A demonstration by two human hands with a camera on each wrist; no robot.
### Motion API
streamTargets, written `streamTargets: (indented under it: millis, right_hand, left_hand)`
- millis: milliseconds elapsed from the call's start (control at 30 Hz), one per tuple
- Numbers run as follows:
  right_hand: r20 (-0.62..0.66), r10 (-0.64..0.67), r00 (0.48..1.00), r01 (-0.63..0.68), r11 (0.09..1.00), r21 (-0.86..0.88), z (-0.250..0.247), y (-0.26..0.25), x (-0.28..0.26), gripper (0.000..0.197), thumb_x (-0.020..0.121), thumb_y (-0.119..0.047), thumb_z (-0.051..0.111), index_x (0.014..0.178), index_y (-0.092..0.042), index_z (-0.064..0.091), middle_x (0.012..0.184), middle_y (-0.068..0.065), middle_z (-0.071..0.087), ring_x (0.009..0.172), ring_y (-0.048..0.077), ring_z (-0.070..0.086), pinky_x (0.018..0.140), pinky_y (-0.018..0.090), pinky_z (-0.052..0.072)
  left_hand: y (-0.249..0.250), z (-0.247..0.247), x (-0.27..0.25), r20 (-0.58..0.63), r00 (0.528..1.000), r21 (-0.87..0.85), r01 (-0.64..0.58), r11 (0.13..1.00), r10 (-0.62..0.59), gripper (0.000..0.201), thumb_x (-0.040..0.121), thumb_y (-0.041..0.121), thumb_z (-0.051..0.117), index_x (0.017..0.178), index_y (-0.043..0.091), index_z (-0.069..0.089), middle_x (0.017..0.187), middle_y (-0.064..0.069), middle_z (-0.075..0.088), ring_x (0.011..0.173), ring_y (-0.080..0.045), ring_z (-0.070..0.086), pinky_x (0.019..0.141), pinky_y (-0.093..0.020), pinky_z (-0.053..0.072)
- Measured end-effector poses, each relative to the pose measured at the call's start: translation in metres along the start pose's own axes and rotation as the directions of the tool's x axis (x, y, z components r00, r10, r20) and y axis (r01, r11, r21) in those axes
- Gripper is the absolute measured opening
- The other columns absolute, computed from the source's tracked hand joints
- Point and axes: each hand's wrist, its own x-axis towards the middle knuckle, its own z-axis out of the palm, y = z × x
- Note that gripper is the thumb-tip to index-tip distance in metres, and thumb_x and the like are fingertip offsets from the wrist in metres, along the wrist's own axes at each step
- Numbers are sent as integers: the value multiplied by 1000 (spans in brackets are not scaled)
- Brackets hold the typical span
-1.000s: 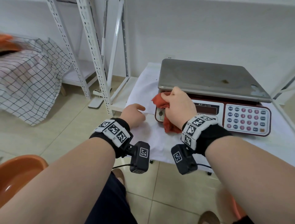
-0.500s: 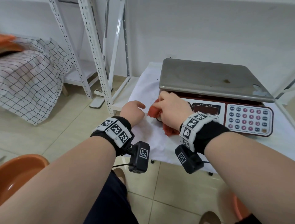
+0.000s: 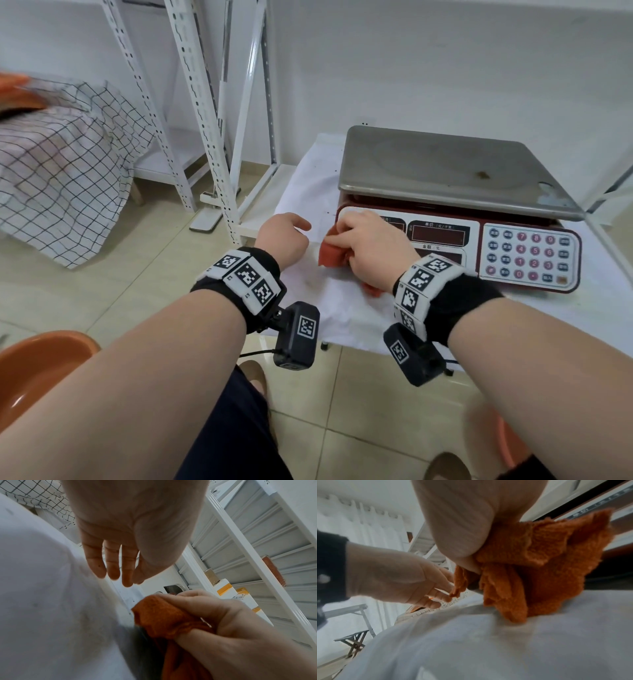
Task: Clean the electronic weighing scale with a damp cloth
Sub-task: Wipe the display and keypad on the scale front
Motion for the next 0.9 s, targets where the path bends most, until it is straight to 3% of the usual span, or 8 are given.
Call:
streamTargets:
  millis: [133,267,333,467,533,700,833,900]
  right_hand:
    - [65,-10,998,7,999,40,-11,6,3,47,84,-9,51,111,-45,65,115,-12,51,112,15,44,84,27,40]
    - [-32,62,998,-59,996,74,-13,5,7,37,84,-16,53,107,-41,66,114,-7,53,108,18,47,85,34,46]
    - [-20,21,1000,-21,999,25,-5,5,3,38,84,-15,54,112,-38,65,115,-9,52,109,18,45,82,31,45]
    - [90,-32,995,30,999,21,-4,10,-8,47,85,-8,51,115,-42,64,119,-17,52,111,13,42,77,22,31]
    - [128,-39,991,41,999,-7,-8,13,-7,48,84,-7,51,114,-42,65,121,-18,52,114,13,43,78,22,32]
    - [-18,55,998,-53,994,92,-9,11,-8,45,84,-7,50,110,-41,67,116,-12,55,114,14,47,88,33,46]
    - [101,37,994,-45,996,77,-8,12,-15,46,83,-3,49,111,-36,68,121,-13,56,117,13,46,93,28,42]
    - [103,56,993,-76,975,209,-16,15,-17,46,79,1,51,107,-29,71,113,-10,64,109,12,54,92,23,41]
  left_hand:
    - [3,1,-1,6,1000,8,-12,1000,12,35,84,1,47,108,20,64,108,-8,66,98,-30,63,75,-30,49]
    - [5,0,-2,11,1000,5,-16,1000,16,35,84,0,46,108,18,63,108,-9,66,99,-30,62,76,-30,50]
    - [4,1,-2,3,1000,14,-24,1000,24,35,84,1,46,108,19,64,108,-8,65,98,-29,62,74,-28,48]
    - [5,0,-3,11,1000,21,-29,999,29,35,85,2,45,108,21,64,111,-8,66,96,-28,63,72,-28,49]
    - [6,-1,-5,13,999,31,-39,999,39,36,85,2,45,109,21,64,113,-7,65,98,-27,62,74,-28,50]
    - [12,-2,-10,11,997,37,-78,996,77,36,86,2,45,111,20,64,115,-6,64,101,-28,62,75,-28,49]
    - [17,-5,-13,17,993,-9,-119,993,119,33,88,4,46,113,17,63,112,-5,64,102,-24,60,88,-35,53]
    - [23,-8,-15,63,988,-96,-134,986,141,36,87,-1,48,116,15,61,100,-1,62,94,-19,58,80,-33,53]
